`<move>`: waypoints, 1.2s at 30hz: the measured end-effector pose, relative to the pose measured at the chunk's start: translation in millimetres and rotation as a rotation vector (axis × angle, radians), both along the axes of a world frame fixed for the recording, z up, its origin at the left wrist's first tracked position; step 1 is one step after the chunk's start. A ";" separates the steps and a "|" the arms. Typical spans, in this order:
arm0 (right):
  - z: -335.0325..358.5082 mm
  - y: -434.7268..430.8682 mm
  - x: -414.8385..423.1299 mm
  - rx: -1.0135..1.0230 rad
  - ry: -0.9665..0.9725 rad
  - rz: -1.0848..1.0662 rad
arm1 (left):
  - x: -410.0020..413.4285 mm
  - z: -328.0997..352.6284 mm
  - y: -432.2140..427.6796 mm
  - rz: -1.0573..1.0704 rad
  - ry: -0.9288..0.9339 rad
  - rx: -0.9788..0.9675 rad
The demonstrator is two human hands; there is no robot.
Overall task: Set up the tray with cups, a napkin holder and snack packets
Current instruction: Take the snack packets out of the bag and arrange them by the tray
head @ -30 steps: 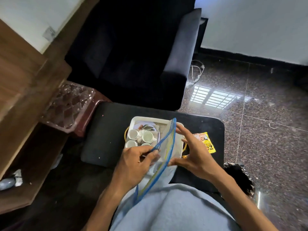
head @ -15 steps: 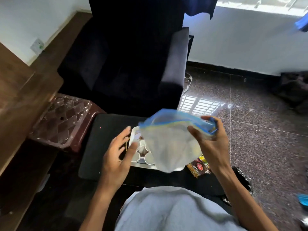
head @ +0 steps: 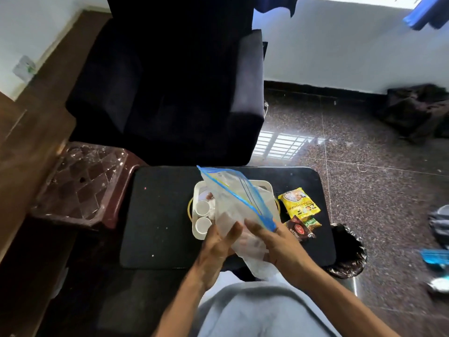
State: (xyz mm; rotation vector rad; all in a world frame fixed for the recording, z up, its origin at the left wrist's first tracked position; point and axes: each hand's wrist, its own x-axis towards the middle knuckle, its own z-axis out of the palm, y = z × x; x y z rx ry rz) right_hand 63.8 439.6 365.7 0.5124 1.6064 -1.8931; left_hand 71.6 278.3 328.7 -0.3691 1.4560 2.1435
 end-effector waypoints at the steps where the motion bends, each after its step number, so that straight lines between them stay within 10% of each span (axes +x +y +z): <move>1: -1.9 -3.5 1.8 0.072 0.000 -0.019 | -1.0 -1.2 3.8 0.033 -0.043 -0.020; 10: -15.9 30.6 12.3 0.648 0.285 0.048 | -8.9 -16.5 20.6 0.455 -0.215 -0.081; 15: -16.3 64.2 1.7 0.275 0.293 0.142 | -8.4 -13.9 33.6 0.242 -0.185 -0.147; 21: -14.1 105.0 -10.2 0.435 0.593 0.496 | -12.1 -6.4 66.3 -0.186 -0.021 -0.285; 26: -25.8 173.5 -9.4 0.592 0.640 0.278 | -10.5 1.4 133.7 -0.139 0.124 -0.631; 29: -34.7 226.6 -5.2 0.481 0.473 0.043 | 3.5 6.7 171.1 0.005 0.453 -0.922; 36: -48.0 307.2 17.8 -0.084 0.346 0.102 | -0.6 6.1 268.8 -0.567 1.082 -1.240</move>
